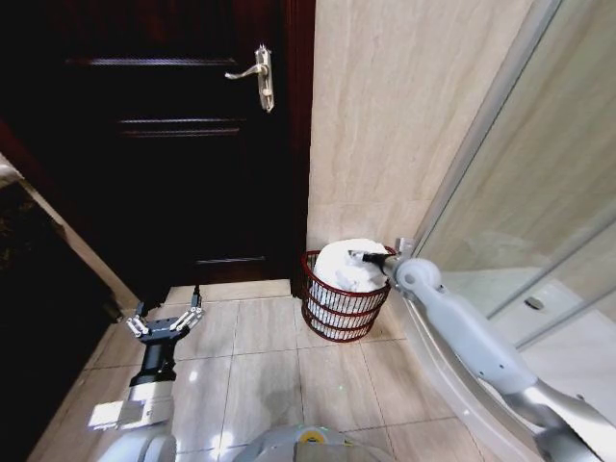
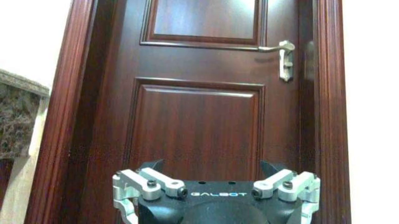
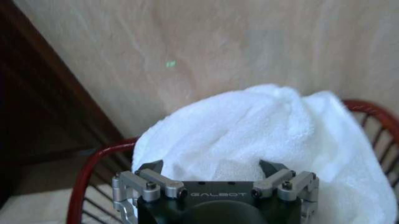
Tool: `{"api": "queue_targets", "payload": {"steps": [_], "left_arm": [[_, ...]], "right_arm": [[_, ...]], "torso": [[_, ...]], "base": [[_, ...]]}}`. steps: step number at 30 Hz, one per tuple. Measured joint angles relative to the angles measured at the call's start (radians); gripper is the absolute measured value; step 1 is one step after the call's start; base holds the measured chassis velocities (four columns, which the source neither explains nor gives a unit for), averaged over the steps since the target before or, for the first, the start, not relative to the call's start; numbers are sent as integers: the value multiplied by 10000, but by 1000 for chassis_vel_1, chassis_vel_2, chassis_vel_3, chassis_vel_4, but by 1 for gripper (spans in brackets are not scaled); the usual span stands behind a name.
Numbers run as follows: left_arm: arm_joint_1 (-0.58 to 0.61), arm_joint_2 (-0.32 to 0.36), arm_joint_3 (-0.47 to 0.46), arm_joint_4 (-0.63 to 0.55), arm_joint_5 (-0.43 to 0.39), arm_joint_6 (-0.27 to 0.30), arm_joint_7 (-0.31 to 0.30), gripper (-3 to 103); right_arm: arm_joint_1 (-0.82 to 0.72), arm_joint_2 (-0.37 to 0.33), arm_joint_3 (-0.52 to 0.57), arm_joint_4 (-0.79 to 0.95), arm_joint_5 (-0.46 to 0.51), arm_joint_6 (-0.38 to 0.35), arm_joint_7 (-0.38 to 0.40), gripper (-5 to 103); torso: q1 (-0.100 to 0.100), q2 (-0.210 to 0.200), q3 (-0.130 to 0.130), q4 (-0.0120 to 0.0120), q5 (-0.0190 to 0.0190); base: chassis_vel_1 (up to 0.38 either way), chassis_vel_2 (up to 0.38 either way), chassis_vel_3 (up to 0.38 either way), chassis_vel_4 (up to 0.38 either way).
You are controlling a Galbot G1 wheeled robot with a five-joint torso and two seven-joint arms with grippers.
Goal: Discard the used towel into the hamper.
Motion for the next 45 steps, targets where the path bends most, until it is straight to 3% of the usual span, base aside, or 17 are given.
{"api": "queue_targets", "payload": {"steps": [10, 18, 28, 33, 45], "left_arm": [[70, 0, -256, -191, -486, 1, -69, 100], [119, 0, -325, -386, -639, -9, -64, 100], [109, 0, -326, -423, -639, -33, -43, 100], [-6, 0, -244, -450, -583, 35, -18, 100], [-121, 0, -134, -420, -494, 121, 12, 100]], "right_arm": [[582, -209, -620, -315, 966, -561, 249, 100], [768, -94, -929, -760, 1464, -586, 607, 100], [756, 346, -993, -1336, 1444, -568, 661, 100], [240, 608, -764, -1689, 988, -517, 518, 100], [10, 732, -619, -1509, 934, -506, 730, 100]], "torso": [[0, 0, -2, -2, 3], [0, 0, -2, -2, 3], [0, 1, -2, -1, 2], [-1, 1, -1, -2, 3], [-1, 1, -1, -2, 3]], "base": [[0, 0, 0, 0], [0, 0, 0, 0], [0, 0, 0, 0], [0, 0, 0, 0], [0, 0, 0, 0]]}}
